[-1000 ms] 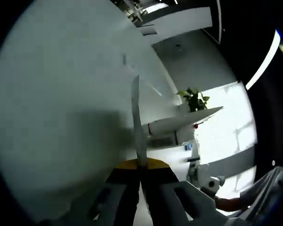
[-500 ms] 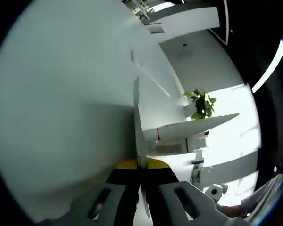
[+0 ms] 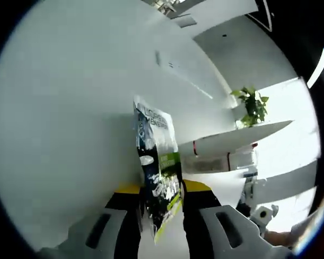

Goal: Arrange the skincare products in the storage area until every visible bottle or jar stands upright without overlapping.

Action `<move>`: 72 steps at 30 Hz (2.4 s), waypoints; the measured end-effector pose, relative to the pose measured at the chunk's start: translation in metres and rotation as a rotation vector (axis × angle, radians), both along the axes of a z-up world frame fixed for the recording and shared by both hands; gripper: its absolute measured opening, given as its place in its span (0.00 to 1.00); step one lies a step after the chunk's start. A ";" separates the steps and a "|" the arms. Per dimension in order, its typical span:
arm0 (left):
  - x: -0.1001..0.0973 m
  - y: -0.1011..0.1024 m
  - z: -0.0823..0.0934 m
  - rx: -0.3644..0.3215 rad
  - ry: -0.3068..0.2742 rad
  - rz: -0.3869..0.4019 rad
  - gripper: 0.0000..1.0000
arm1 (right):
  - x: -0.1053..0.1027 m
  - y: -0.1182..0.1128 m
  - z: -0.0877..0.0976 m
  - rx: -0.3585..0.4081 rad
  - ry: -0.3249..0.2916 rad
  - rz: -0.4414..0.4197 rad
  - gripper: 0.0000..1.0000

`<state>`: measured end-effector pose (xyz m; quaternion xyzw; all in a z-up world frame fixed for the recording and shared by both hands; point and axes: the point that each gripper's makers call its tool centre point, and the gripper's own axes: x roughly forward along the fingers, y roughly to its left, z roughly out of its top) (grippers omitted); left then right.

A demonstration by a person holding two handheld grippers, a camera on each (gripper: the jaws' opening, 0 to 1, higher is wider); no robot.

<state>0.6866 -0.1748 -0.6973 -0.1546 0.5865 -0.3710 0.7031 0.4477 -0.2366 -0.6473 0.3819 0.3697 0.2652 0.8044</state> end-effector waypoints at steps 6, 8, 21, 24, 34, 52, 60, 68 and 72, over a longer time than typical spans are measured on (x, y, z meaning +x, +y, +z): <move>0.007 0.005 0.009 0.066 -0.088 -0.043 0.32 | 0.001 0.005 0.006 0.001 -0.023 0.018 0.68; 0.007 0.003 0.012 0.053 -0.096 -0.055 0.36 | 0.001 0.005 0.007 0.000 -0.027 0.018 0.68; -0.003 0.031 0.025 0.060 -0.122 -0.103 0.31 | -0.001 0.008 0.017 0.002 -0.053 0.034 0.68; -0.004 0.049 0.033 0.045 -0.185 -0.144 0.28 | -0.001 0.010 0.018 0.006 -0.058 0.037 0.68; 0.009 0.179 0.014 0.371 -0.371 -0.357 0.57 | -0.006 0.021 0.012 0.012 -0.046 0.087 0.68; 0.032 0.254 -0.014 0.559 -0.538 -0.850 0.64 | -0.006 -0.001 0.005 -0.013 -0.024 0.046 0.68; 0.034 0.278 -0.029 0.647 -0.518 -0.954 0.52 | -0.004 0.009 0.003 -0.007 -0.020 0.072 0.67; 0.033 0.281 -0.029 0.615 -0.448 -0.893 0.48 | -0.006 0.013 0.000 -0.010 -0.018 0.105 0.65; 0.033 0.280 -0.029 0.618 -0.442 -0.896 0.47 | -0.005 0.015 0.001 -0.005 -0.023 0.114 0.65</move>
